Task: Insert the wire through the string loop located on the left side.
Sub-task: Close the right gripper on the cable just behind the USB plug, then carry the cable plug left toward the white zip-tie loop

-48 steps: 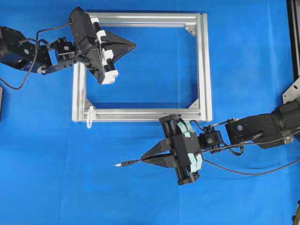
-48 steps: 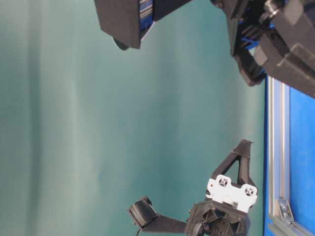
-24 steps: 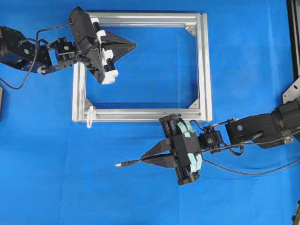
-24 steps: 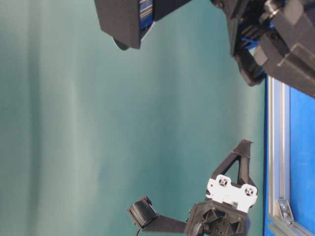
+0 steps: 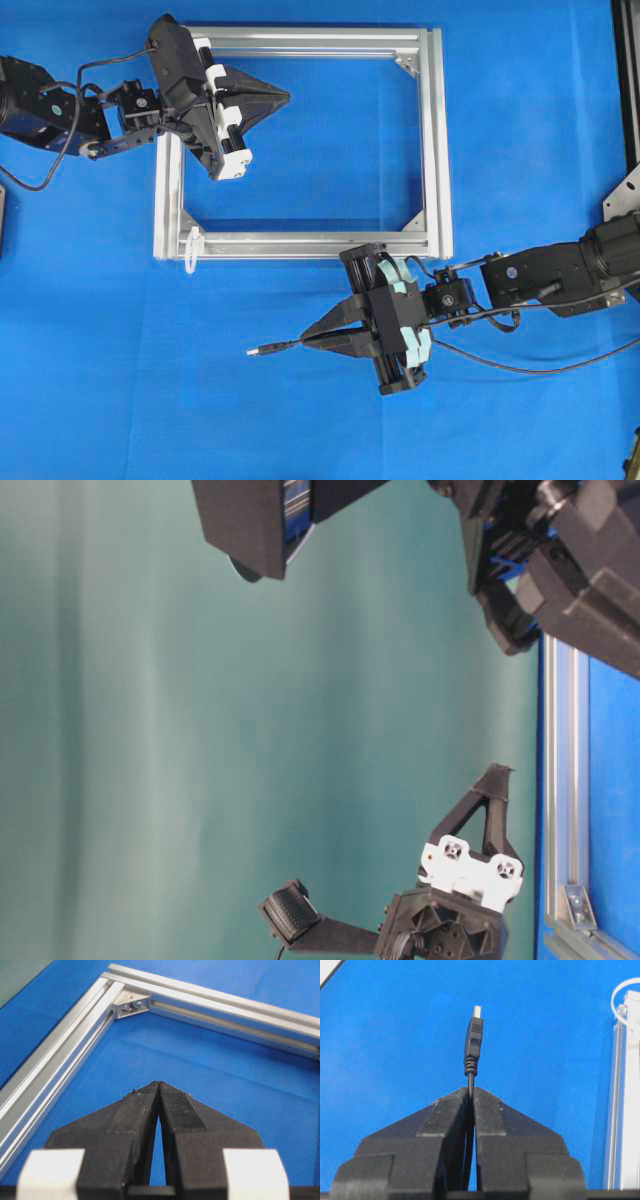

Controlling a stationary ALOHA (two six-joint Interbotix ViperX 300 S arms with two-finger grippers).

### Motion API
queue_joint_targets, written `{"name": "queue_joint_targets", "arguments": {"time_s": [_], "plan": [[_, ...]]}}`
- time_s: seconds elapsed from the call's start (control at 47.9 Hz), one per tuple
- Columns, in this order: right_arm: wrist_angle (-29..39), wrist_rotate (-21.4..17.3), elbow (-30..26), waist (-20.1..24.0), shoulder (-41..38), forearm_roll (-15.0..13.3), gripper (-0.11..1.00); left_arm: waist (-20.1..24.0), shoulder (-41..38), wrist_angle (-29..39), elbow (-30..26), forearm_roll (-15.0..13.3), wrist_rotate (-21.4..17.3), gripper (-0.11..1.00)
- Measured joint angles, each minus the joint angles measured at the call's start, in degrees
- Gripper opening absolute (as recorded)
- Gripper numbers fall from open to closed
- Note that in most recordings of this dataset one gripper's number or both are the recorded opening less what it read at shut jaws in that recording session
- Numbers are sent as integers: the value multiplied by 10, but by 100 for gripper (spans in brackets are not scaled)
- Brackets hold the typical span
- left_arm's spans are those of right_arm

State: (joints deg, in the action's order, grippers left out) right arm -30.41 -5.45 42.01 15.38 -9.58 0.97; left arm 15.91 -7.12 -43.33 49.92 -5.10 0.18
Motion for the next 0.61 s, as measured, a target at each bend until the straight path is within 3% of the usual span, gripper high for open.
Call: {"name": "queue_joint_targets", "arguments": {"time_s": [0.606], "plan": [[2, 0, 0, -10, 1, 1, -10, -2, 0, 0, -1, 0, 1, 0]]}}
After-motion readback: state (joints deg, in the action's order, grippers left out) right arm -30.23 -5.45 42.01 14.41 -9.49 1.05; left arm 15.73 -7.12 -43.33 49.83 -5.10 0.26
